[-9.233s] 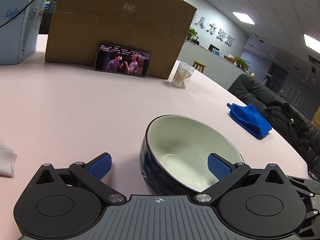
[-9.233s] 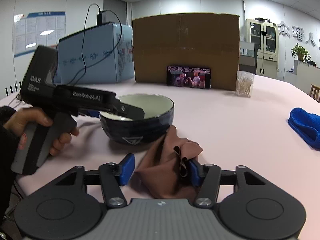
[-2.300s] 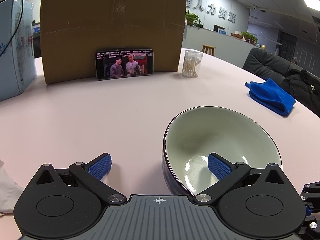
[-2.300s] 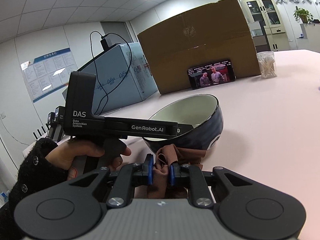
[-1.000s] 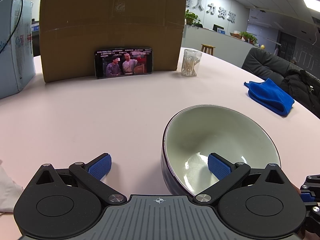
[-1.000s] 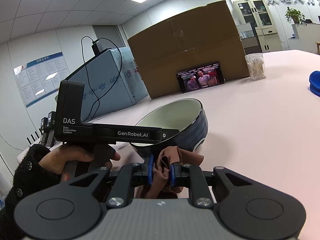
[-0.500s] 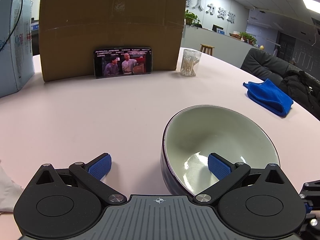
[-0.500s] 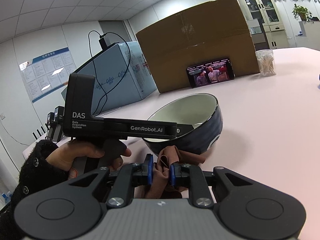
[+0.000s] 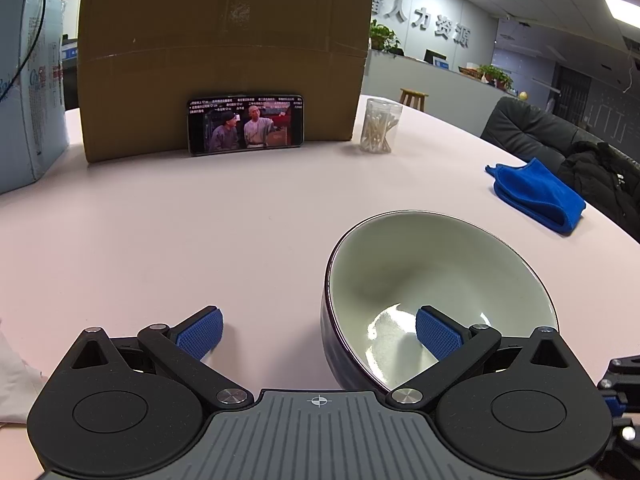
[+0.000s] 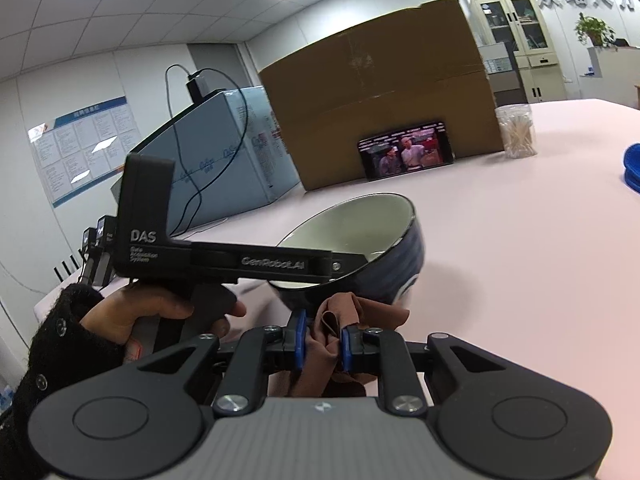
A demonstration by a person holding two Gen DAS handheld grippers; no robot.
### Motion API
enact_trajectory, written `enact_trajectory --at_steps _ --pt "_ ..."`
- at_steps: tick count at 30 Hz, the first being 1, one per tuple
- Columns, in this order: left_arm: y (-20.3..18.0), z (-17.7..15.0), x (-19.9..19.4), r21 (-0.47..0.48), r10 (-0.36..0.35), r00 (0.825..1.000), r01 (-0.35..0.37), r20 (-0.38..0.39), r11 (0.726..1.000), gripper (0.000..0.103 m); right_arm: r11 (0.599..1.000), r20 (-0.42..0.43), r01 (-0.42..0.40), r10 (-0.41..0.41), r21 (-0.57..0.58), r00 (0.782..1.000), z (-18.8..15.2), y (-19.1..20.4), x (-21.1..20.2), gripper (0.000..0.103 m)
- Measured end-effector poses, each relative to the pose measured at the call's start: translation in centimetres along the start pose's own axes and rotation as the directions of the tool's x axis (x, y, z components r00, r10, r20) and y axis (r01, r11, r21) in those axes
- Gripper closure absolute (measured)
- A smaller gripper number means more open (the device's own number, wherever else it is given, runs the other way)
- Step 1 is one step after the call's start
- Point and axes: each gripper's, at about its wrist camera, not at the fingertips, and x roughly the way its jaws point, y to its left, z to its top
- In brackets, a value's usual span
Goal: Clean bowl
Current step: 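Wipe the bowl's outer wall below the rim with the cloth in the right gripper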
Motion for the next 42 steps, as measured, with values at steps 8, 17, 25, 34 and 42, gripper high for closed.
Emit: enact_trajectory --at_steps 8,17,25,34,42 --pt "0.0 0.0 -0.1 -0.004 -0.002 1.0 0.002 0.002 1.0 0.0 1.0 0.01 -0.016 0.016 -0.006 1.0 0.1 0.0 -0.2 0.085" --pt "0.0 0.0 0.0 -0.01 -0.008 1.0 0.008 0.004 1.0 0.0 1.0 0.034 0.019 -0.019 -0.01 0.999 0.2 -0.2 -0.7 0.085" --pt "0.0 0.0 0.1 -0.008 -0.016 1.0 0.017 0.004 1.0 0.0 0.999 0.024 -0.025 0.026 -0.044 0.999 0.0 1.0 -0.1 0.085" --pt "0.1 0.1 0.1 -0.013 -0.034 0.999 0.034 0.007 0.999 0.0 0.999 0.065 0.043 -0.042 -0.012 0.997 0.6 -0.3 -1.4 0.086" --pt "0.1 0.1 0.2 -0.011 -0.038 0.999 0.038 0.006 0.999 0.0 1.0 0.037 -0.008 0.009 -0.02 0.999 0.0 0.2 -0.6 0.084"
